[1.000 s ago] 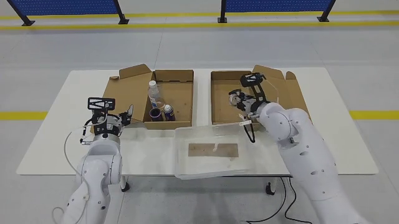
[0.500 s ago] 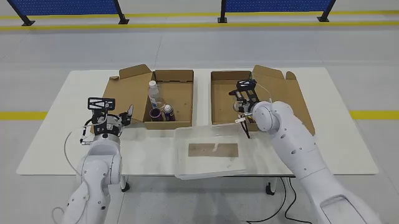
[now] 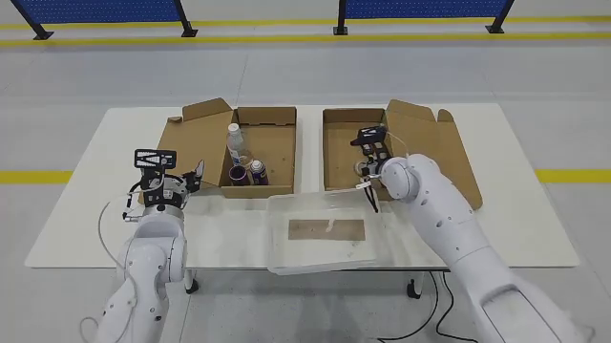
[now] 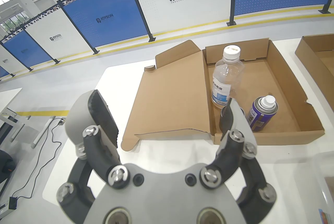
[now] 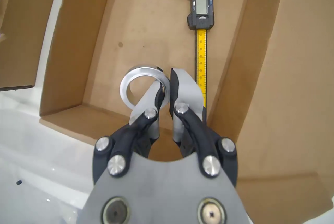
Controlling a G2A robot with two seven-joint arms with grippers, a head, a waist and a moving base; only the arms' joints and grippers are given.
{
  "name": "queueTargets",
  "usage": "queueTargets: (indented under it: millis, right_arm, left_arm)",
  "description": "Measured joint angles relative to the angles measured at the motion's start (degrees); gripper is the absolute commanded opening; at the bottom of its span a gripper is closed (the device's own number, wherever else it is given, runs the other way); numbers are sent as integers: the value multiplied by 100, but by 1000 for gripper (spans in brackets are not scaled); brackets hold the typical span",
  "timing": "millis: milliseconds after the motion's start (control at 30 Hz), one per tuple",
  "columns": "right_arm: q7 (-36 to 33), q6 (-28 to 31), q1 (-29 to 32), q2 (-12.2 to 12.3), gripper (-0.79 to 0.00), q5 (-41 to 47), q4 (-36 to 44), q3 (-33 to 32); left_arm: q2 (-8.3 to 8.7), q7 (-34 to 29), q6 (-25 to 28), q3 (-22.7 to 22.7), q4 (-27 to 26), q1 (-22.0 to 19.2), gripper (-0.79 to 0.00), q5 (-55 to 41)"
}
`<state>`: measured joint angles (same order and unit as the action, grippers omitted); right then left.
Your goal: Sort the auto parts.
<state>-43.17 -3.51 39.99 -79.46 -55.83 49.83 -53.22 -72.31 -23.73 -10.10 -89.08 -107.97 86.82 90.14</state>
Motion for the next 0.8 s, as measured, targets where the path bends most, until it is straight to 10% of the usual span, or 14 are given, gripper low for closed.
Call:
queueTargets:
  millis: [600,667,733,800]
  right_arm:
    - [358,107,-140,-107,-533,179,-99,-80]
    - [528,158,-70,-82,-372,337,41,-227]
    - [722,211,63,-36,0,545,281,-446]
    - [914,260,256,24,0,726,620,-691]
  left_arm:
    - [0,0,0,0,0,0,0,0]
    - [0,0,0,0,0,0,0,0]
    - [0,0,0,0,0,0,0,0]
    - [0,0,0,0,0,0,0,0]
